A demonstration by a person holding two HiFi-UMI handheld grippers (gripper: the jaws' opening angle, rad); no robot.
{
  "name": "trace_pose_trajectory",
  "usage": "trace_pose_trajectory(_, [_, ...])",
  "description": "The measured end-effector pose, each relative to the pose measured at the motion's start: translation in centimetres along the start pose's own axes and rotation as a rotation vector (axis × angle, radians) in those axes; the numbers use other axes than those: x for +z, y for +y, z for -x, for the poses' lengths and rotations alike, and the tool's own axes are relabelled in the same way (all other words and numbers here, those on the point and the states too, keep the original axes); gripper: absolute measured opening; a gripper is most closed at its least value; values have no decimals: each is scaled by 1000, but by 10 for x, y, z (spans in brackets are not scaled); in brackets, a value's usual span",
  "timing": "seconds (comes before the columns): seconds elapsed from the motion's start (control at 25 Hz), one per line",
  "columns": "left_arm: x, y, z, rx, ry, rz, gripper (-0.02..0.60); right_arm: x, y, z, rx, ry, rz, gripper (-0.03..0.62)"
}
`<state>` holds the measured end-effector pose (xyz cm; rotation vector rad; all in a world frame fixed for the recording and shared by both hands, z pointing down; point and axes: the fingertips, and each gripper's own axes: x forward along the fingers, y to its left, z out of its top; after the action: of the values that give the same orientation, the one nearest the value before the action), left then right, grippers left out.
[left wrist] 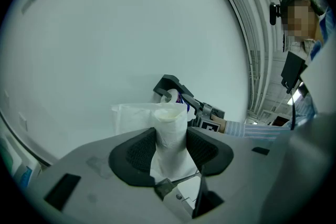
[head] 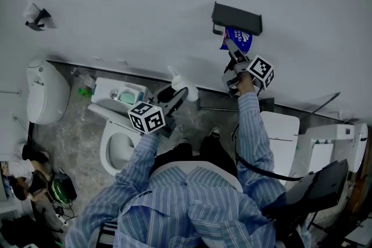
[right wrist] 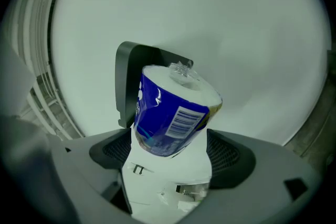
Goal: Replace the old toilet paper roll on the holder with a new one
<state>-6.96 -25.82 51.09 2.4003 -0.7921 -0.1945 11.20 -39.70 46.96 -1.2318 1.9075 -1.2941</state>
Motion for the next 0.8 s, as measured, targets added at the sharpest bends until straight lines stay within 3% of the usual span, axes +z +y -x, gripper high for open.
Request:
trace_pose_trajectory(0.4, [0, 2, 14, -23, 23, -7, 181, -43, -6, 42, -46, 3, 27, 436])
trace_pose_trajectory(0.6, [-3, -7, 24, -63, 45, -10, 181, -76, 15, 77, -37, 27, 158, 434])
trace_pose_trajectory(0.8, [-20, -11, 29, -108, 100, -22, 181, -104, 30, 118, -87, 29, 279, 434])
